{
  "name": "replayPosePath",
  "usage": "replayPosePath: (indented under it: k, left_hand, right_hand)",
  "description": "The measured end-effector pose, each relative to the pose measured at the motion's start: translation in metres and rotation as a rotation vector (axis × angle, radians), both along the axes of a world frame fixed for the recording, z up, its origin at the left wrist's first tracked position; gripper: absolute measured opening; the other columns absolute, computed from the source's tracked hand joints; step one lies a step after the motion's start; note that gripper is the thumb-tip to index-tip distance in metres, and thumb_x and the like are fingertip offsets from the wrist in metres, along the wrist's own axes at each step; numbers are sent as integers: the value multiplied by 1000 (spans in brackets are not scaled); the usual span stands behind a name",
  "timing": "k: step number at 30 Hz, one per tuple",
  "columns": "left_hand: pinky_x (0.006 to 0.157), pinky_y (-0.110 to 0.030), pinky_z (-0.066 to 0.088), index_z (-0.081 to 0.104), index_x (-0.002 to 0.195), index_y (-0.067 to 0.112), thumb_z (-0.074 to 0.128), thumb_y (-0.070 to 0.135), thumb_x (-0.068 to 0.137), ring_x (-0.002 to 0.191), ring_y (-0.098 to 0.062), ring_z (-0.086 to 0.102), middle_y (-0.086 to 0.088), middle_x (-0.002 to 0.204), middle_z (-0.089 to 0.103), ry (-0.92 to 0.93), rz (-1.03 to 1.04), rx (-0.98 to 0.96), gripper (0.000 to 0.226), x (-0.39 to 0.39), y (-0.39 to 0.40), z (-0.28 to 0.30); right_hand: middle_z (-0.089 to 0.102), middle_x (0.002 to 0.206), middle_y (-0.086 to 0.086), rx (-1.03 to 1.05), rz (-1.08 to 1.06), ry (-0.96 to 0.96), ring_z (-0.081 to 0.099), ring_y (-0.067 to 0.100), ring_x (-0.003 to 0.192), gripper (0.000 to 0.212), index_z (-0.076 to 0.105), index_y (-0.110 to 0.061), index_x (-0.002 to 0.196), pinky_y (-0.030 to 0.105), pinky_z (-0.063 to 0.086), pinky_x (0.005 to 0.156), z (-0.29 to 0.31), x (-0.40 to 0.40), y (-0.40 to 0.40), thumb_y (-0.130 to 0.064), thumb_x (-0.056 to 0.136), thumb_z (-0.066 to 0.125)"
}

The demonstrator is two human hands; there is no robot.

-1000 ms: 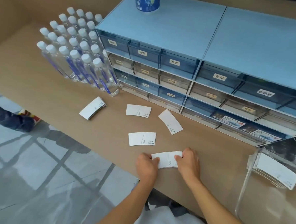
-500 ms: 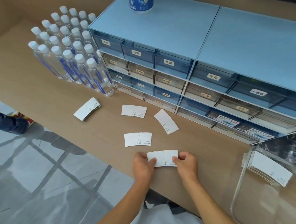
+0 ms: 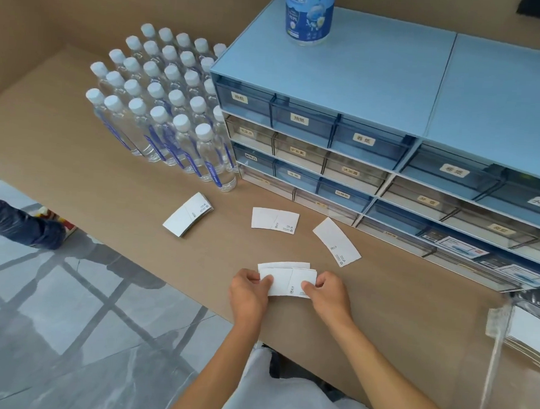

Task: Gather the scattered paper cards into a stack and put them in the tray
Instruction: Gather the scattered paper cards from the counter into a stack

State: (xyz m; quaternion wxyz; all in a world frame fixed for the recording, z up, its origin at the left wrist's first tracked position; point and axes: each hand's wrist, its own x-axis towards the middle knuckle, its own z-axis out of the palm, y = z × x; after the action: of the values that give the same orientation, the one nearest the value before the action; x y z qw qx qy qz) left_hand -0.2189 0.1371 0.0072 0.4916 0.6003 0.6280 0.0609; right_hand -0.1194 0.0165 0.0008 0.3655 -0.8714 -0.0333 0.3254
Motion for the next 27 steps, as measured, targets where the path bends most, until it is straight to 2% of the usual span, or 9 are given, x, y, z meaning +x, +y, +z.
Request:
replayPosePath:
  k: [2, 5, 9, 14, 18, 20, 22, 24, 27]
  left_hand:
    - [78, -40, 56, 63, 83, 10, 75, 23, 82, 82, -26, 65, -7, 90, 68, 7, -26, 7, 17, 4, 9, -4]
    - [75, -31, 49, 64, 78, 12, 73, 24, 83, 83, -25, 63, -6, 97, 65, 62, -94, 21, 16, 9, 16, -7]
    - [49, -23, 36, 63, 74, 9, 70, 19, 81, 69, -24, 60, 1, 71, 62, 66, -178, 43, 14, 13, 21, -6]
    - [47, -22, 33, 65, 78, 4, 72, 19, 80, 58, -15, 55, 4, 66, 59, 75, -206, 53, 17, 12, 29, -7]
    - [49, -18, 30, 63, 85, 9, 75, 21, 80, 59, -5, 49, 6, 72, 58, 84, -217, 34, 18, 9, 32, -8]
    - [50, -15, 30, 58, 87, 13, 75, 18, 80, 61, 0, 47, 6, 77, 57, 66, -215, 28, 19, 8, 32, -9]
    - [52, -18, 34, 57, 90, 16, 76, 18, 80, 63, -3, 50, 7, 79, 57, 60, -217, 11, 22, 7, 34, -9]
    - [61, -25, 45, 63, 92, 11, 77, 19, 80, 71, -14, 60, 3, 81, 64, 53, -250, -8, 20, 6, 36, -11]
    - [71, -32, 54, 70, 94, 7, 77, 18, 80, 79, -22, 67, -5, 87, 72, 11, -300, -27, 20, 10, 36, -11]
  right_hand:
    - [42, 56, -2, -38, 5, -29, 36, 17, 49, 35, 39, -15, 57, 27, 27, 44, 0, 1, 12, -18, 76, 68]
    - [28, 51, -1, -96, -27, -68, 24, 18, 49, 45, 28, -16, 51, 27, 19, 42, -1, -1, 23, -11, 74, 66]
    - [27, 48, -3, -141, -89, -88, 25, 17, 45, 47, 27, -16, 48, 26, 17, 39, 1, -6, 33, -9, 75, 65]
    - [25, 47, -2, -155, -147, -110, 21, 16, 44, 46, 26, -15, 49, 27, 16, 42, 1, -11, 41, -8, 75, 63]
    - [37, 52, -2, -147, -160, -111, 34, 20, 50, 35, 38, -13, 54, 29, 26, 46, -3, -10, 39, -11, 76, 65]
    - [58, 68, 3, -110, -206, -99, 54, 25, 65, 13, 56, -6, 72, 31, 40, 58, -2, -12, 39, -11, 77, 67]
    - [66, 84, 5, -66, -274, -55, 61, 26, 80, 17, 60, -5, 90, 33, 48, 70, -4, -15, 35, -10, 77, 69]
    - [68, 84, 5, -11, -342, -6, 64, 25, 80, 16, 63, -6, 91, 34, 51, 73, -5, -20, 30, -9, 76, 70]
    - [66, 70, -2, 89, -435, 39, 63, 21, 70, 5, 66, -12, 77, 29, 50, 64, -7, -24, 18, -9, 78, 70]
